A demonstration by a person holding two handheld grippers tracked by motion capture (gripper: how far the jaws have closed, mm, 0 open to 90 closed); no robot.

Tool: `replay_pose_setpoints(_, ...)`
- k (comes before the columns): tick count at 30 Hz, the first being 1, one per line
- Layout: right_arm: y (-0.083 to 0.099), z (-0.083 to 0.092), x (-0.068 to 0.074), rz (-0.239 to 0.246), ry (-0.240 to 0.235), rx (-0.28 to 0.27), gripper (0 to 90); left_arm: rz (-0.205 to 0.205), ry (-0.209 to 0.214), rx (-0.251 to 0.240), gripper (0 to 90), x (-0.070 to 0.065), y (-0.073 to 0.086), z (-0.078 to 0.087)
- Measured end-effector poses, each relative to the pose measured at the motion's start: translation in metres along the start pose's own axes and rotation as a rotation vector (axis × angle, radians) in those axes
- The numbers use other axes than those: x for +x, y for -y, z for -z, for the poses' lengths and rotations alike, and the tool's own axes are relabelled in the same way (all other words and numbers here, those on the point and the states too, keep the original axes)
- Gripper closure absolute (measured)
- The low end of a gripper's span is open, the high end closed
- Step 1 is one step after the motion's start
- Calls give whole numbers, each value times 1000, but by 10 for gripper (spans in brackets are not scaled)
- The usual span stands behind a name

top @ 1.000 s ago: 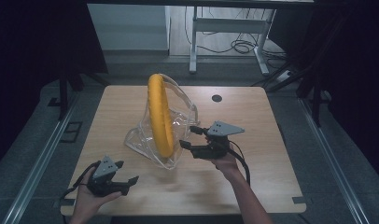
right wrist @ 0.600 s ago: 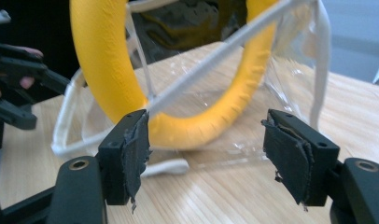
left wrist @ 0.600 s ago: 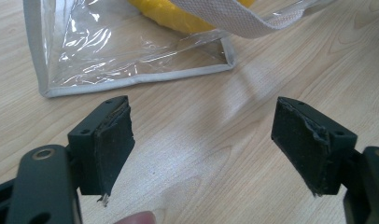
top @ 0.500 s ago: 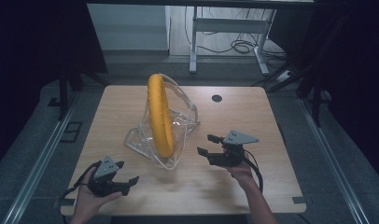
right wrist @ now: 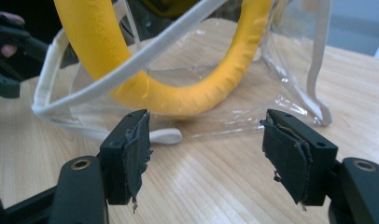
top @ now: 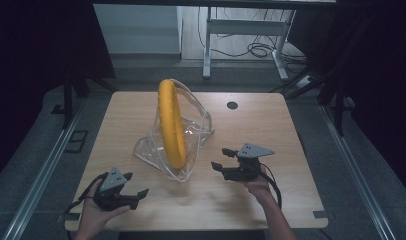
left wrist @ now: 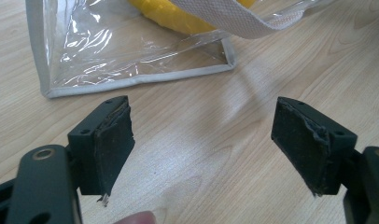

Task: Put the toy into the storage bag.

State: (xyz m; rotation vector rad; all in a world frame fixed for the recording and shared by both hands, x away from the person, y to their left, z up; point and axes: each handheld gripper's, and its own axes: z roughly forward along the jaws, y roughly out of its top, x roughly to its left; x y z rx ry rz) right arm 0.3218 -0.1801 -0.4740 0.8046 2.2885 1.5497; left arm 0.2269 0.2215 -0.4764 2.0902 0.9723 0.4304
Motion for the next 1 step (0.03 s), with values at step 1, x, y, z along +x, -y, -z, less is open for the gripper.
replay_pose_setpoints(1, 2, -3, 1, 7, 4, 37, 318, 0, 0, -1, 206, 0, 0, 0)
